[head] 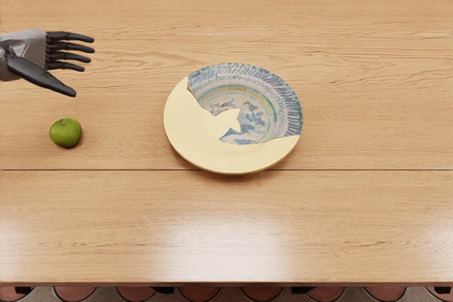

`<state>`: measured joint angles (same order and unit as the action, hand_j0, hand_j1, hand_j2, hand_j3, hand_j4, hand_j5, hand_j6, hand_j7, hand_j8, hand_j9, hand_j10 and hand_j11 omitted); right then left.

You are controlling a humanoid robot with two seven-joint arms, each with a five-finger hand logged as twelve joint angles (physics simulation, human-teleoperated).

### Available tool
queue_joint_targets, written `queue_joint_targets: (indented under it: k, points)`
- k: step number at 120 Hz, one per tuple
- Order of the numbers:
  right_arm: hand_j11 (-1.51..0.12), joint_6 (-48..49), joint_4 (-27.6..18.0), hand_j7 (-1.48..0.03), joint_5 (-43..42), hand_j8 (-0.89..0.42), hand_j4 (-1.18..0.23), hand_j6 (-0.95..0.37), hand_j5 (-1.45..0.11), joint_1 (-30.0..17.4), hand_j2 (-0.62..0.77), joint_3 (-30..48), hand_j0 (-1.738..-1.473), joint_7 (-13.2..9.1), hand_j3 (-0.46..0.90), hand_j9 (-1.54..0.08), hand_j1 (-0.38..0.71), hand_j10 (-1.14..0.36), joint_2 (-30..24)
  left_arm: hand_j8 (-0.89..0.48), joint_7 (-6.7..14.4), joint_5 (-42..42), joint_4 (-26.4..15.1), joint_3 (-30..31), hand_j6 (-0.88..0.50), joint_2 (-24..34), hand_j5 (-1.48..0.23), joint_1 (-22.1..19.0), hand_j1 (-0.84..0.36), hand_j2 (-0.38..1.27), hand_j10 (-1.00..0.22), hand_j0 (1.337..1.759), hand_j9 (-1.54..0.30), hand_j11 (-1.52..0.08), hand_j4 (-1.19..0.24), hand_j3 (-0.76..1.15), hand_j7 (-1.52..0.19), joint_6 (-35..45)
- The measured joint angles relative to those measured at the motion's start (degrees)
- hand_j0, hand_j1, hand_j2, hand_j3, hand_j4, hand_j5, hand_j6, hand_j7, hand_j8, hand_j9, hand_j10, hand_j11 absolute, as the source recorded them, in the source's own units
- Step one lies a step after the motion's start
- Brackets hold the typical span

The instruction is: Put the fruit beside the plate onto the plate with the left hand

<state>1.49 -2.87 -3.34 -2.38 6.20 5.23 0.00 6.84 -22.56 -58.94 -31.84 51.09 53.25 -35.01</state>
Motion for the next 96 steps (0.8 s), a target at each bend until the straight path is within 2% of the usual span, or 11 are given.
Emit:
queue_joint_targets:
  k: [33, 51, 58, 68, 78, 96]
  points:
    - [-0.05, 0.0, 0.04, -0.05, 0.0, -0.04, -0.04, -0.04, -0.05, -0.05, -0.01, 0.04, -1.658, 0.04, 0.0, -0.05, -0.3, -0.04, 0.0, -0.25, 0.15, 1.51, -0.18, 0.04, -0.25, 1.47, -0.32, -0.26, 0.06, 0.05, -0.25, 1.658, -0.32, -0.32, -0.25, 0.0, -0.32, 0.0]
    - [-0.05, 0.0, 0.04, -0.05, 0.0, -0.04, -0.04, -0.04, -0.05, -0.05, -0.01, 0.04, -1.658, 0.04, 0.0, -0.05, -0.3, -0.04, 0.0, -0.25, 3.22, 1.16, -0.62, 0.11, -0.25, 7.0, -0.32, -1.84, 0.06, 0.05, -0.25, 1.658, -0.32, -0.32, -0.25, 0.0, -0.32, 0.0]
    - [-0.05, 0.0, 0.03, -0.05, 0.0, -0.04, -0.04, -0.04, -0.05, -0.06, -0.01, 0.04, -1.658, 0.05, 0.0, -0.05, -0.3, -0.04, 0.0, -0.25, 3.79, -0.32, -4.02, 0.15, -0.25, 10.06, -0.32, -2.55, 0.06, 0.05, -0.25, 1.658, -0.32, -0.32, -0.25, 0.0, -0.32, -0.01]
    - [-0.05, 0.0, 0.02, -0.05, 0.0, -0.04, -0.04, -0.04, -0.05, -0.05, -0.01, 0.04, -1.658, 0.05, 0.0, -0.05, -0.3, -0.04, 0.0, -0.25, 4.23, -3.06, -11.48, 0.34, -0.25, 14.22, -0.32, -3.92, 0.06, 0.05, -0.25, 1.658, -0.32, -0.32, -0.25, 0.0, -0.32, -0.01]
    - [-0.05, 0.0, 0.01, -0.05, 0.0, -0.04, -0.04, -0.04, -0.05, -0.05, -0.01, 0.04, -1.658, 0.05, 0.0, -0.05, -0.3, -0.04, 0.0, -0.25, 4.43, -6.55, -18.05, 0.62, -0.25, 14.65, -0.32, -5.29, 0.06, 0.05, -0.25, 1.658, -0.32, -0.32, -0.25, 0.0, -0.32, 0.0]
    - [-0.05, 0.0, 0.01, -0.05, 0.0, -0.04, -0.04, -0.04, -0.05, -0.05, -0.01, 0.04, -1.658, 0.05, 0.0, -0.05, -0.3, -0.04, 0.0, -0.25, 4.55, -11.51, -24.44, 0.79, -0.25, 15.05, -0.32, -6.44, 0.06, 0.05, -0.25, 1.658, -0.32, -0.32, -0.25, 0.0, -0.32, 6.01]
